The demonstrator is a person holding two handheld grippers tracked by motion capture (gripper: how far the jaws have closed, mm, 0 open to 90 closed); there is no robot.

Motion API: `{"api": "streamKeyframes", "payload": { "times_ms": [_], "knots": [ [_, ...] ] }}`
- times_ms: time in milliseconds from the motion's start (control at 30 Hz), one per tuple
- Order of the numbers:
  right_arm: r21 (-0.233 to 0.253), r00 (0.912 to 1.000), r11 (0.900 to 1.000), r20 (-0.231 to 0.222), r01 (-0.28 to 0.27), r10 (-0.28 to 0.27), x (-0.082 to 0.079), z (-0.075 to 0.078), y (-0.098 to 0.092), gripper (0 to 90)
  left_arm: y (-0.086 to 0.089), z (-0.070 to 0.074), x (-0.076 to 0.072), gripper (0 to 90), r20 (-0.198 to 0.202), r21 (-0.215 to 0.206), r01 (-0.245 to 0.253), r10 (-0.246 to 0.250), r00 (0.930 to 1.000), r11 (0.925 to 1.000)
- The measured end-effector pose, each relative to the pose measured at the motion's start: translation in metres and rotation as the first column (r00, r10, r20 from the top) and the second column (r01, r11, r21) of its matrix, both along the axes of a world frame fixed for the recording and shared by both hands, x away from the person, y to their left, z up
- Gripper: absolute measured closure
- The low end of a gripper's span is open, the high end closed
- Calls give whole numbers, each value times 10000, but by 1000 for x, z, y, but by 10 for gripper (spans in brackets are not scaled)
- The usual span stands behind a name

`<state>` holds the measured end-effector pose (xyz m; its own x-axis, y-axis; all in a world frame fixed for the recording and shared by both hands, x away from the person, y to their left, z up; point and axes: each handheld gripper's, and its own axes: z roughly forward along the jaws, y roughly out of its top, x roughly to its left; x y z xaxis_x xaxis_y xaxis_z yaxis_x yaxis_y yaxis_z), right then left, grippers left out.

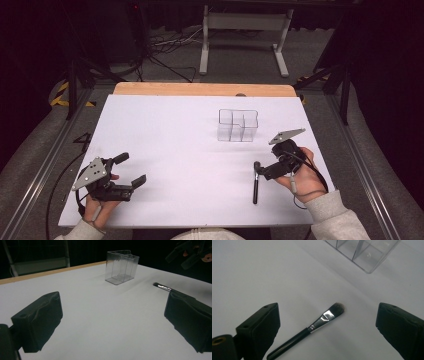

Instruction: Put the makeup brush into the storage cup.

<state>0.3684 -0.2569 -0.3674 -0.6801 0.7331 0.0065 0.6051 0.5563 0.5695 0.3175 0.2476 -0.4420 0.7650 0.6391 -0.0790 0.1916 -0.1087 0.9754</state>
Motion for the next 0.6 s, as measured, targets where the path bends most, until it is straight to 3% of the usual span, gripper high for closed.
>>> {"api": "streamKeyframes", "payload": {
  "times_ms": [267, 600],
  "knots": [
    [-741, 9969, 9966, -674, 367, -417, 6, -4, 7, 67, -1, 0, 0, 31, -67, 162, -81, 83, 9999, 9998],
    [-1171, 9883, 9914, -1335, 582, -738, 11, -9, 16, 72, -1, 0, 0, 31, -62, 162, -96, 97, 9999, 9998]
  ]
}}
